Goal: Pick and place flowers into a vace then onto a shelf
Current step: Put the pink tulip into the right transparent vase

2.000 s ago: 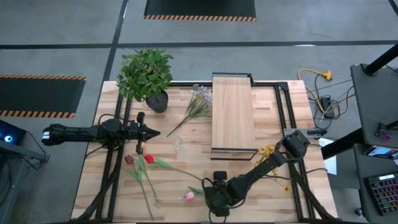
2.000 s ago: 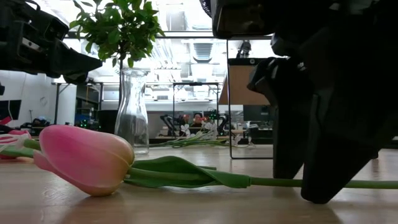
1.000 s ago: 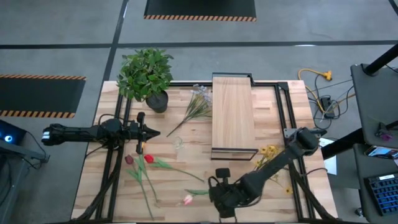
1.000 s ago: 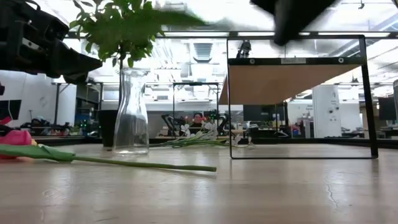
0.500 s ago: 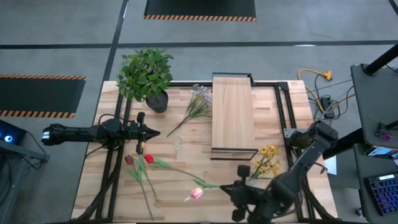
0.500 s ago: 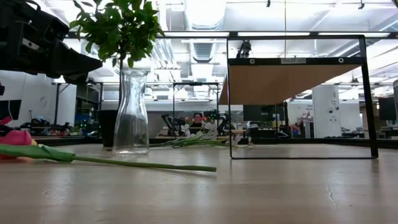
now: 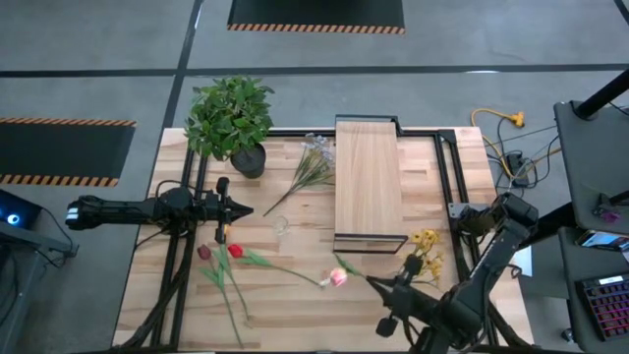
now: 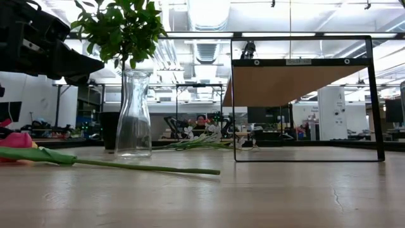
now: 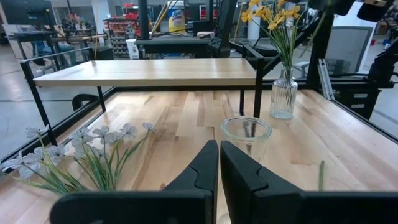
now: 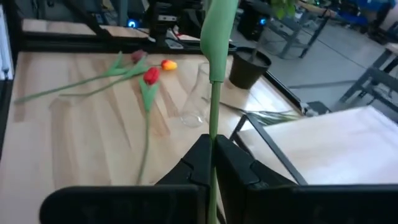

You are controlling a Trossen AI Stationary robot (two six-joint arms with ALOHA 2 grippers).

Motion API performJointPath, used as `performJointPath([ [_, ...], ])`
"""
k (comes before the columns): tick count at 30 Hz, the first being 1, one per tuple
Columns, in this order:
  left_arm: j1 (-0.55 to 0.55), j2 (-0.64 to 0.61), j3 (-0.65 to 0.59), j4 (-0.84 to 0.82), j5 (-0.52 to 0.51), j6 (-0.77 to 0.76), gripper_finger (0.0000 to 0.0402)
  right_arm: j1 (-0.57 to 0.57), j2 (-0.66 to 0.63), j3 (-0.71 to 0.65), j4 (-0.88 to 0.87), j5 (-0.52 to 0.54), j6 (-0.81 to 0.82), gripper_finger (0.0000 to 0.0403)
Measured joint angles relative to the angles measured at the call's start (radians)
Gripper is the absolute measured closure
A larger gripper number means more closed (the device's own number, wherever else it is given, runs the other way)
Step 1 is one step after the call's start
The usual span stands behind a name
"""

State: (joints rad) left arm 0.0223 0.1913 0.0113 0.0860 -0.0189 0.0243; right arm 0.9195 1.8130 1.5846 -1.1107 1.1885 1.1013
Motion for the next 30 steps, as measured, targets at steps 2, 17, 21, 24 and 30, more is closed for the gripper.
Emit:
performJointPath([
  [2, 0.000, 0.000, 0.000, 0.000, 0.000, 0.000, 0.0402, 0.000, 0.000, -0.014, -0.009, 0.002, 0.022, 0.0394],
  [17, 0.000, 0.000, 0.000, 0.000, 0.000, 0.000, 0.0402, 0.008, 0.001, -0.091, -0.016, 0.003, 0.112, 0.0394],
  [21, 0.000, 0.000, 0.000, 0.000, 0.000, 0.000, 0.0402, 0.013, 0.000, -0.092, -0.016, 0.001, 0.106, 0.0394],
  [24, 0.000, 0.000, 0.000, 0.000, 0.000, 0.000, 0.0402, 0.013, -0.002, -0.092, -0.016, 0.001, 0.104, 0.0394],
  [30, 0.000, 0.000, 0.000, 0.000, 0.000, 0.000, 0.0402, 0.013, -0.005, -0.092, -0.056, 0.006, 0.110, 0.0394],
])
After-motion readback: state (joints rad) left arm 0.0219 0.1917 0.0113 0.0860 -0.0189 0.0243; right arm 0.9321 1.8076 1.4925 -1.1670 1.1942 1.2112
